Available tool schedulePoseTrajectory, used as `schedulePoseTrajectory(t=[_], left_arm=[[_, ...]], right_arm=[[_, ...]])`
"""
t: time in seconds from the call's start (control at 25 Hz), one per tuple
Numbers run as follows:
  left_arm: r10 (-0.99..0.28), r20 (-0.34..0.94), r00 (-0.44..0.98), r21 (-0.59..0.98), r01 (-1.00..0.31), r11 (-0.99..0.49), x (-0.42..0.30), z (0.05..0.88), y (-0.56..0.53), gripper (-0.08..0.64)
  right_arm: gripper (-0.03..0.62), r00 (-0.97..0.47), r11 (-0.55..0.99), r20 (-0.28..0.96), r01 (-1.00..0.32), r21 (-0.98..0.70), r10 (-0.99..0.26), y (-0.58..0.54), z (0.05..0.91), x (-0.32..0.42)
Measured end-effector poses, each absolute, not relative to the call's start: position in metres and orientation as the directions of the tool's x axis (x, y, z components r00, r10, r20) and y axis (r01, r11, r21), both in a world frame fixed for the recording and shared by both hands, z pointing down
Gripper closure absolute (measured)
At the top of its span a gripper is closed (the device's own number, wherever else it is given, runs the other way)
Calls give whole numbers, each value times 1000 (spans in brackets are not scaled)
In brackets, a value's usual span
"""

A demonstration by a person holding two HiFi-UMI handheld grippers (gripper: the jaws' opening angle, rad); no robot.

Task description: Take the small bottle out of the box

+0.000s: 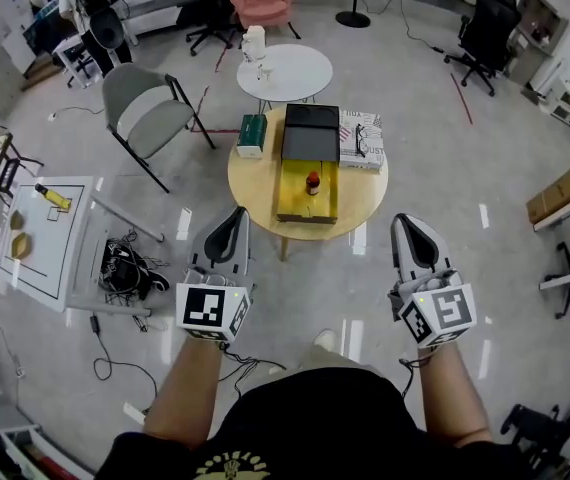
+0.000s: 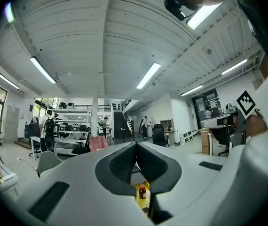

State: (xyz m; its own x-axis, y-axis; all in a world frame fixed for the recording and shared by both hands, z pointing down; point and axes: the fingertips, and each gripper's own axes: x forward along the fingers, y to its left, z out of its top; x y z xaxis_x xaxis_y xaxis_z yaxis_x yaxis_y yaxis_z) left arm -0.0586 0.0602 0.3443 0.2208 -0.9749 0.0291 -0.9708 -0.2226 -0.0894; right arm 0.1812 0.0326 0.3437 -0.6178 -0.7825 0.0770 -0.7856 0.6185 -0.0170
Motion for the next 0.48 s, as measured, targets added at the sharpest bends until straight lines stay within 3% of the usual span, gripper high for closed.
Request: schedulePoseTrajectory(t=[0.48], left_arm=[[-989,0,151,-82,-985,-151,-30,335,21,546]], right_arm=[[578,-665,665,81,-746,-28,-743,-16,346,207]])
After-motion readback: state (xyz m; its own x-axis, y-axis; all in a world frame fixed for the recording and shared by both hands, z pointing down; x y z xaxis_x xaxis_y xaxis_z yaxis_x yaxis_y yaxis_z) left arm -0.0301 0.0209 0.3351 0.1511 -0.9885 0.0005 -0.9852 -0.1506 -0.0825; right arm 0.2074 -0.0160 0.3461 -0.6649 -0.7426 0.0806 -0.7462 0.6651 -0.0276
